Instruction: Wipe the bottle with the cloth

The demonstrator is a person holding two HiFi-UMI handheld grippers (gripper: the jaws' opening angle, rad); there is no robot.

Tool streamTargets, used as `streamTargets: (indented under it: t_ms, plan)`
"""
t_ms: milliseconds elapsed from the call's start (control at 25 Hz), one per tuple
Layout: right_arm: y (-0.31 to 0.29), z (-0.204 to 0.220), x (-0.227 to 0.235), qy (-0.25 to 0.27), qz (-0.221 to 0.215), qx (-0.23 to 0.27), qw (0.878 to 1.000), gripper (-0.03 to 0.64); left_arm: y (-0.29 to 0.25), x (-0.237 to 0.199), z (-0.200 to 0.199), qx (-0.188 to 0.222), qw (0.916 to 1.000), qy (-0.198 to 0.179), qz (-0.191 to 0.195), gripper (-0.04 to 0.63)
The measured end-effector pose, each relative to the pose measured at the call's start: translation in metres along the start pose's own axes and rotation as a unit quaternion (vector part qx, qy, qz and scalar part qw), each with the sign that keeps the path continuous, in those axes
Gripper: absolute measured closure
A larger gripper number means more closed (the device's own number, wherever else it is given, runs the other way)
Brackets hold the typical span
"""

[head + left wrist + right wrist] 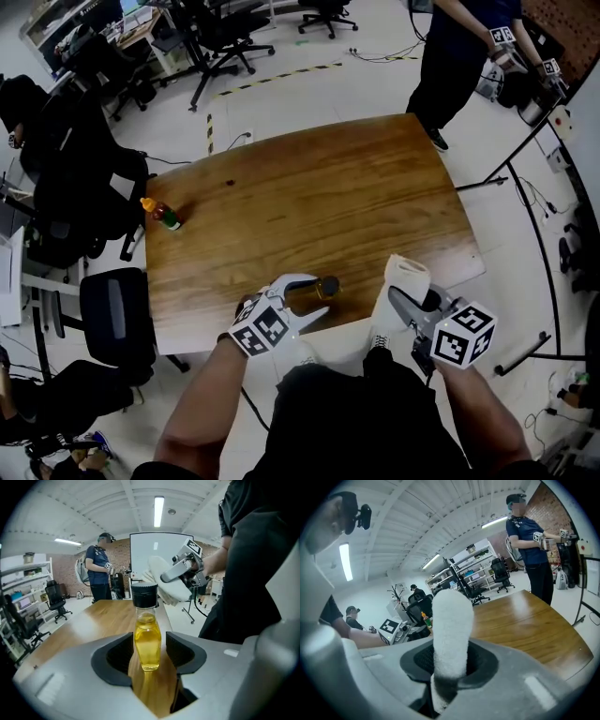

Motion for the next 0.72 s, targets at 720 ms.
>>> streamTargets:
  t_ms: [720]
  plan:
    - [-0.005,0.008,0.001,-0.009,0.0,0.001,1.0,0.541,-0.018,0.018,-0.008,0.051,0.979,0.075,-0.182,0.361]
Point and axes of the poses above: the fingertips, and each gripper's own axes: y backward along the fingers, x to its right, z out of its underside, the point moved 4 cm from there along y, backward along the fingers, and after that the axes turned 12 degrees about x, right-handed, at the moved point
